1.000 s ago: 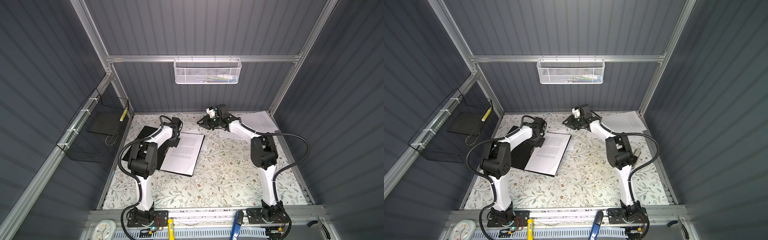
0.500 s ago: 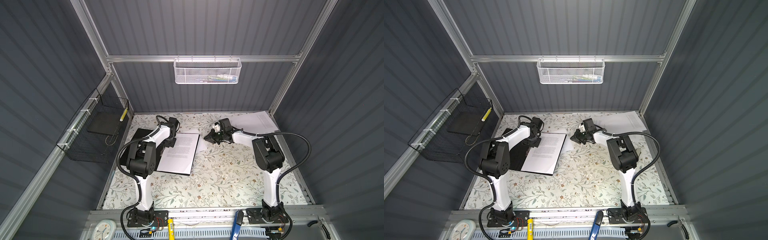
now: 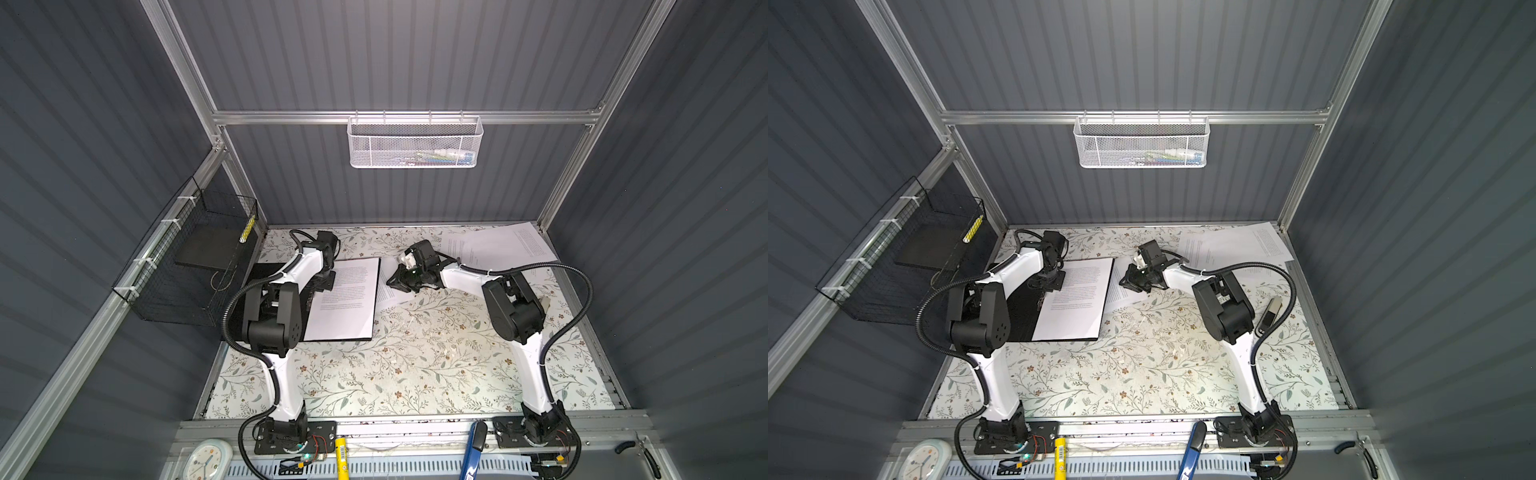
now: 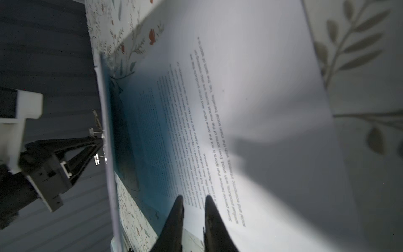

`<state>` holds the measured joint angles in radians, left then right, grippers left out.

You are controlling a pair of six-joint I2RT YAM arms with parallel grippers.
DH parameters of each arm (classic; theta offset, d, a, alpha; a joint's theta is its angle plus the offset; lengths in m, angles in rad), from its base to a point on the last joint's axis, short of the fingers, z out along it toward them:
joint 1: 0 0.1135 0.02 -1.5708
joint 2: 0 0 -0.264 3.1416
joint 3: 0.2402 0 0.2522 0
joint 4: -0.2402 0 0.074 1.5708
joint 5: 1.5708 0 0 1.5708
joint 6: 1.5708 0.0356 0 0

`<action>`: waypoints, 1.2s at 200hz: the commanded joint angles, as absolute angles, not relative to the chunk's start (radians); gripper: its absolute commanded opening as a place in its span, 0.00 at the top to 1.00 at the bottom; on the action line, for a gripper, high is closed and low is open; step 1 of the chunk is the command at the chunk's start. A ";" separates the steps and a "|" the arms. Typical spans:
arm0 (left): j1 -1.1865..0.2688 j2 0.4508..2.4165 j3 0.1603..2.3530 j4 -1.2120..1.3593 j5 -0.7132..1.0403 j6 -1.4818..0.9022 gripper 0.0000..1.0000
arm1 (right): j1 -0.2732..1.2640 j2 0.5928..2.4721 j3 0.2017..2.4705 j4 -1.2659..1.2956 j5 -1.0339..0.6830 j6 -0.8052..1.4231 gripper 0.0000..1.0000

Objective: Put the files into the folder

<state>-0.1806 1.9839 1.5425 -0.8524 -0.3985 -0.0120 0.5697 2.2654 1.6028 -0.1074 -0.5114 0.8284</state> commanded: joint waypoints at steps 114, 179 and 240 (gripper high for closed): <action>-0.179 1.888 1.521 -0.862 -0.423 -0.071 1.00 | 0.647 2.321 1.722 -0.467 -0.177 0.866 0.58; -0.179 1.880 1.524 -0.865 -0.413 -0.074 1.00 | 0.573 2.072 1.366 -0.354 -0.123 1.014 0.51; -0.218 1.916 1.555 -0.880 -0.380 -0.084 1.00 | 0.436 1.602 0.802 -0.254 -0.066 1.138 0.50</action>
